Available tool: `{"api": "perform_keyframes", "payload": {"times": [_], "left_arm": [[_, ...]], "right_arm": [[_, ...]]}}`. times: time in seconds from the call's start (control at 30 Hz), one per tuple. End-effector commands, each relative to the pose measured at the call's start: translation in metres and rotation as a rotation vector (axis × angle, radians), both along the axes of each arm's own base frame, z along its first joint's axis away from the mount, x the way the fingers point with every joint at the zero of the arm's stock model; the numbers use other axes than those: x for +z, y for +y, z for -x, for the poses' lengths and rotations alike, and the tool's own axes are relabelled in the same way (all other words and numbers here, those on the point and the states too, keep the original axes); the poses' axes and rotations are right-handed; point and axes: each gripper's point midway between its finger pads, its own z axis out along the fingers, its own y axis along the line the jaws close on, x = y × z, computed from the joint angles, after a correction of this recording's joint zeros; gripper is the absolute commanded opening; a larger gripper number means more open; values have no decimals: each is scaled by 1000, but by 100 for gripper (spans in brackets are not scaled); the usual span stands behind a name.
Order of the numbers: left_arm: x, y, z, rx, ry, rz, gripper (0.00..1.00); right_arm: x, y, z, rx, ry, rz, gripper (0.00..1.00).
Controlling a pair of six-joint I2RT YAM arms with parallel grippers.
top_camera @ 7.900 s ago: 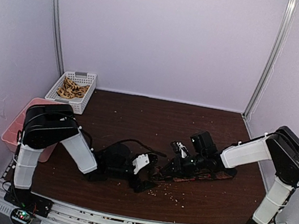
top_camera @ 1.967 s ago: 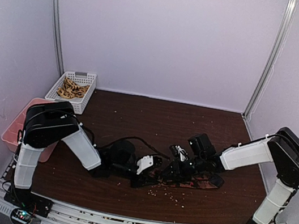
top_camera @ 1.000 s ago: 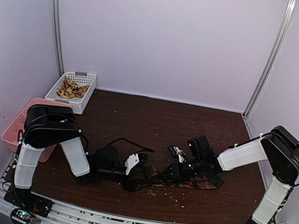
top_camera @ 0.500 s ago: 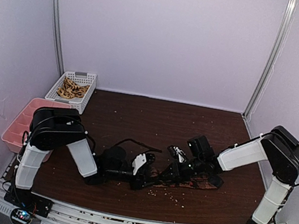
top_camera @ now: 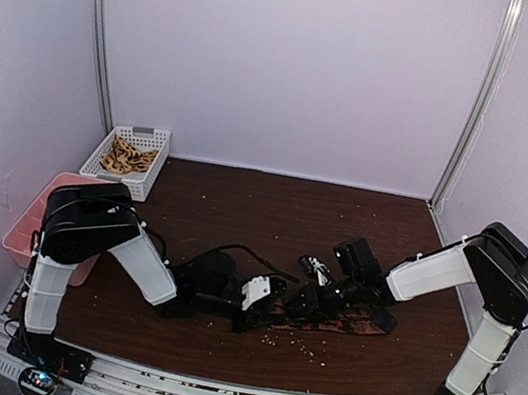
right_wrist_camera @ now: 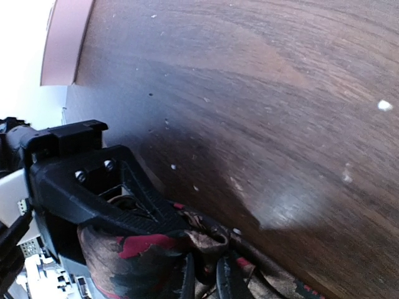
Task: Roll the ties
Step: Roll the tie at the center of the board.
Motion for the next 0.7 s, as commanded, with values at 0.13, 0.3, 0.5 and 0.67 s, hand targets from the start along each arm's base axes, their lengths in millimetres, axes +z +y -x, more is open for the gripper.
{"api": "perform_keyframes", "payload": {"times": [0.13,0.3,0.5,0.67], "left_arm": [[-73,34,35,-90,138,-413,28],[-83,43,43,-107,190,-489,28],[-86,41,43,-118,204,-505,28],[-87,39,42,-115,203,-504,29]], "right_arm": [[-7,-27,9,-12,19,126,0],[11,-37,1,-58,-2,92,22],[51,-27,1,-100,-8,-57,44],[55,-14,7,-76,19,-95,49]]}}
